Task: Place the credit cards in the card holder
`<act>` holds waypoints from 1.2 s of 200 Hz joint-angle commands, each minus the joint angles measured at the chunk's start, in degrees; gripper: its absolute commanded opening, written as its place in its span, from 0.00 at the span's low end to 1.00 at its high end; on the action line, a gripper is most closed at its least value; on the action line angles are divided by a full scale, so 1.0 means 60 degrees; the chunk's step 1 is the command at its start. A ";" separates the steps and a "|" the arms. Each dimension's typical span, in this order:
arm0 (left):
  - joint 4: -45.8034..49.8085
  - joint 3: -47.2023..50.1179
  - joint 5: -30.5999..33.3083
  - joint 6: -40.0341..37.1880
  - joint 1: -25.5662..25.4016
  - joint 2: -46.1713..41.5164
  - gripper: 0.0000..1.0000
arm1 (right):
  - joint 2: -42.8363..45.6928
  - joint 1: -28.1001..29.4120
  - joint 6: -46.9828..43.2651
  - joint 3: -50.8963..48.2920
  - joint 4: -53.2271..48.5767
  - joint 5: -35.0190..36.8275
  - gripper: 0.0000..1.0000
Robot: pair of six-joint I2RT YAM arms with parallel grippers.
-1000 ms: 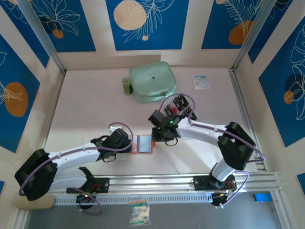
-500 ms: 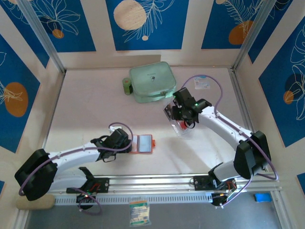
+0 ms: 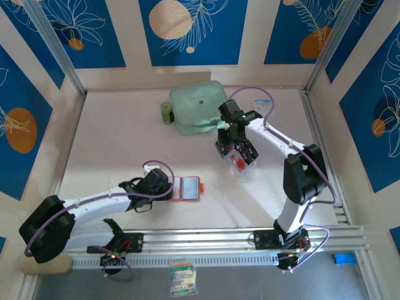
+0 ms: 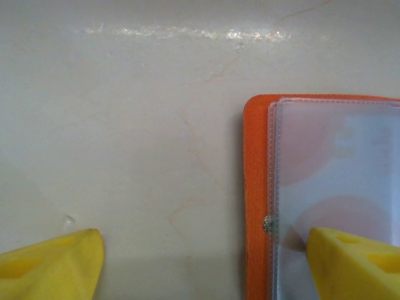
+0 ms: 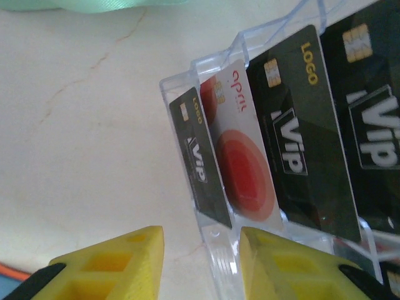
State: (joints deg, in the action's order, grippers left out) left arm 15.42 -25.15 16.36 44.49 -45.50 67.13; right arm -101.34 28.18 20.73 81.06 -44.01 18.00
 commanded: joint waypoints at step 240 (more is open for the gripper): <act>0.0127 0.0119 0.0085 0.0005 0.0084 -0.0357 0.84 | -0.2835 0.0664 -0.1227 0.2244 -0.1172 0.1597 0.11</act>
State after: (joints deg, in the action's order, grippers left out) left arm 15.42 -25.12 16.36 44.51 -45.47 66.06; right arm -118.24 31.92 13.87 93.27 -49.71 28.25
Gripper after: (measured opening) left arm 0.841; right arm 0.131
